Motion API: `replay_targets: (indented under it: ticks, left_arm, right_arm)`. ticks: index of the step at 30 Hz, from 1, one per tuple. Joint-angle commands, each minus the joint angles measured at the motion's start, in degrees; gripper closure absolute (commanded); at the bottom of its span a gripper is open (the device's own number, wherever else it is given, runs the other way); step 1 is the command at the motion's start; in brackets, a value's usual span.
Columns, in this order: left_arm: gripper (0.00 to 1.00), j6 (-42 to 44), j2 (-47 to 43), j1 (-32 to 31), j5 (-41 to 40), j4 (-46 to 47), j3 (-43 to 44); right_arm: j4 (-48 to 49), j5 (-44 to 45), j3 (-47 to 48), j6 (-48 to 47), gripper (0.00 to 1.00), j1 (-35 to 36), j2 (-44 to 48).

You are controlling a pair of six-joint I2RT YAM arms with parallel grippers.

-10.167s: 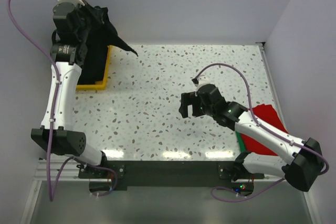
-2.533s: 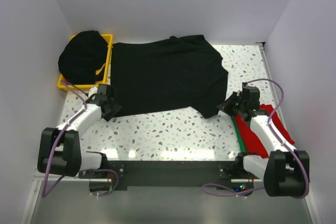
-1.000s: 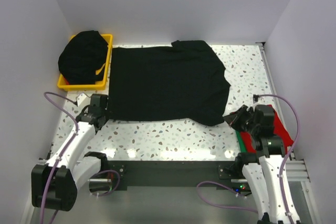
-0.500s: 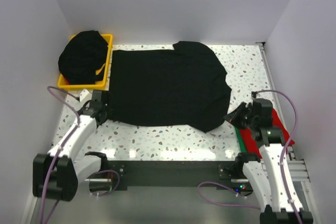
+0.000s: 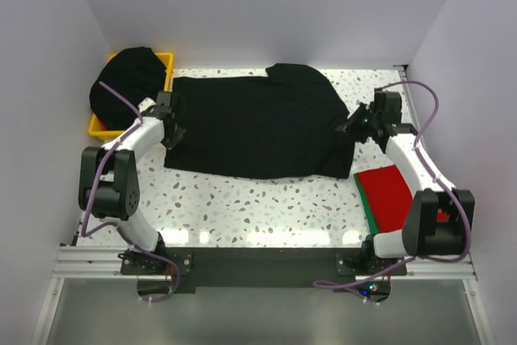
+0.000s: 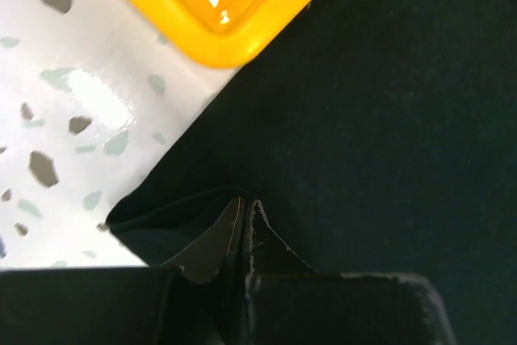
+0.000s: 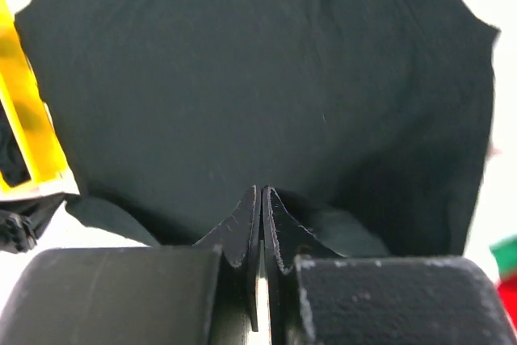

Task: Fold and stack the t-shirts
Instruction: Fold the tshirt

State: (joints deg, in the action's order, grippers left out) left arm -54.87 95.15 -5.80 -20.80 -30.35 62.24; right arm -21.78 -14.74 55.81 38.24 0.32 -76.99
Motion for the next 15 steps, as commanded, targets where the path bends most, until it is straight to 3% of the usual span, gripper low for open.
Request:
replay_targets:
  ticks: [1,15]
  left_arm:
    - [1.00,0.6,3.3,1.8,1.5,-1.4,5.1]
    - [1.00,1.1,3.3,5.8,2.4,-0.1,6.0]
  right_arm:
    - [5.9,-1.6,7.0,1.1,1.00,-0.1,-6.4]
    - [8.2,-1.7,19.8,2.5,1.00,-0.2,-20.6]
